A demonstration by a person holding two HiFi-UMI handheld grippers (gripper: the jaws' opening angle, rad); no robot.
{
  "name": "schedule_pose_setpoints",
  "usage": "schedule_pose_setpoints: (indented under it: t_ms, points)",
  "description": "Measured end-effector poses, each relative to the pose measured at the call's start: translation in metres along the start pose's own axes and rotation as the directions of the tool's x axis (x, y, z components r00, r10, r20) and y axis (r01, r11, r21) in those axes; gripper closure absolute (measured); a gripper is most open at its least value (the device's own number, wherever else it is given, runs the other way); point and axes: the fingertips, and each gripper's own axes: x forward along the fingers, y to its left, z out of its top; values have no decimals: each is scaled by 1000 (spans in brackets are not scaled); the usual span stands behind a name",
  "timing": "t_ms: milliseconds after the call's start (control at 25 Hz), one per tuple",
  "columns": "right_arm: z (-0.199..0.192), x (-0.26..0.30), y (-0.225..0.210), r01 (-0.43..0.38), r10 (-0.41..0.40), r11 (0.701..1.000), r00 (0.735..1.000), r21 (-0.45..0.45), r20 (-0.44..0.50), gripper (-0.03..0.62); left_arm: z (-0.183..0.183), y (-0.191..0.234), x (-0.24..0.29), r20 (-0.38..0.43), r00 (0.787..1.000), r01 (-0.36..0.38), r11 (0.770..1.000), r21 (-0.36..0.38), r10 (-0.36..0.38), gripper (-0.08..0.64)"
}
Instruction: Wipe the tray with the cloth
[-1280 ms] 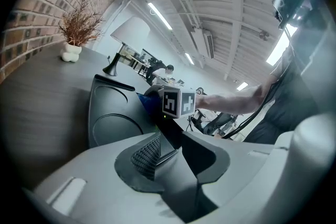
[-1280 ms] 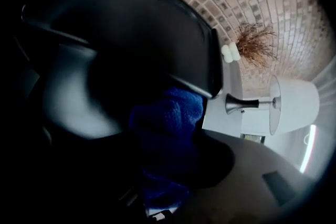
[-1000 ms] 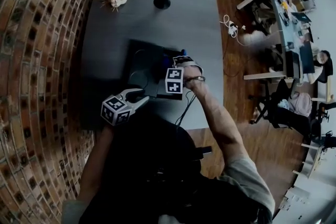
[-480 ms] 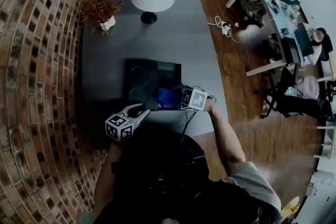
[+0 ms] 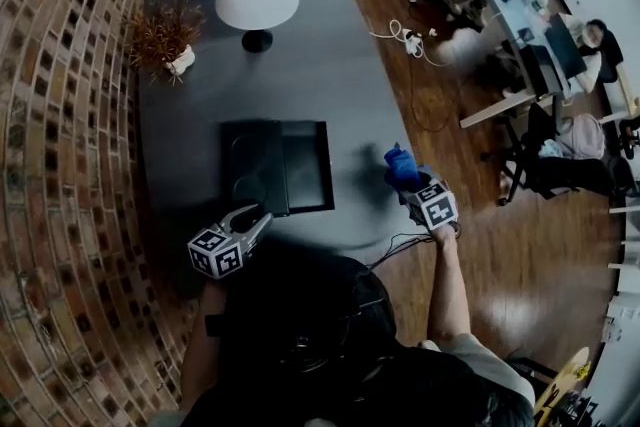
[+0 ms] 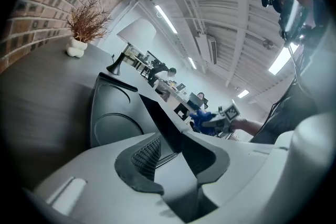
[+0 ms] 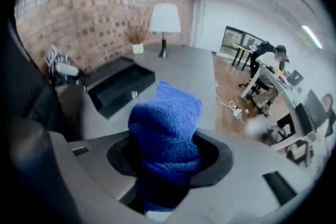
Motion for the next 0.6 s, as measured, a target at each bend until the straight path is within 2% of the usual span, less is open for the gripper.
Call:
schedule_pose_setpoints:
  t_ms: [40, 120, 200, 280, 400, 480, 560, 600]
  points:
    - [-25, 14, 6, 27, -32, 998, 995, -59, -92, 375, 1, 0, 0, 3, 1000, -1, 1000, -4, 1, 451]
    - [-66, 42, 20, 40, -79, 986, 968, -162, -238, 365, 1, 0, 1, 6, 1000, -3, 1000, -8, 3, 451]
    - [-82, 49, 28, 34, -82, 984, 957, -174, -279, 323, 1, -2, 2, 7, 1000, 3, 1000, -18, -3, 451]
    - [-78, 36, 31, 6, -42, 991, 963, -132, -267, 164, 3, -4, 2, 21, 1000, 19, 999, -45, -18, 449]
    - [-58, -7, 32, -30, 6, 995, 972, -99, -236, 163, 19, -4, -9, 108, 994, 37, 995, -97, -26, 448]
    - [-38, -34, 28, -21, 8, 997, 984, -73, -178, 163, 35, 2, -23, 187, 982, 35, 992, -122, -12, 448]
    - [-4, -49, 29, -33, 32, 999, 998, -25, -50, 167, 52, 15, -41, 264, 964, 15, 989, -145, 24, 446]
    - [17, -50, 37, -77, 77, 997, 996, 18, 40, 188, 59, 24, -51, 295, 954, -8, 987, -159, 55, 448]
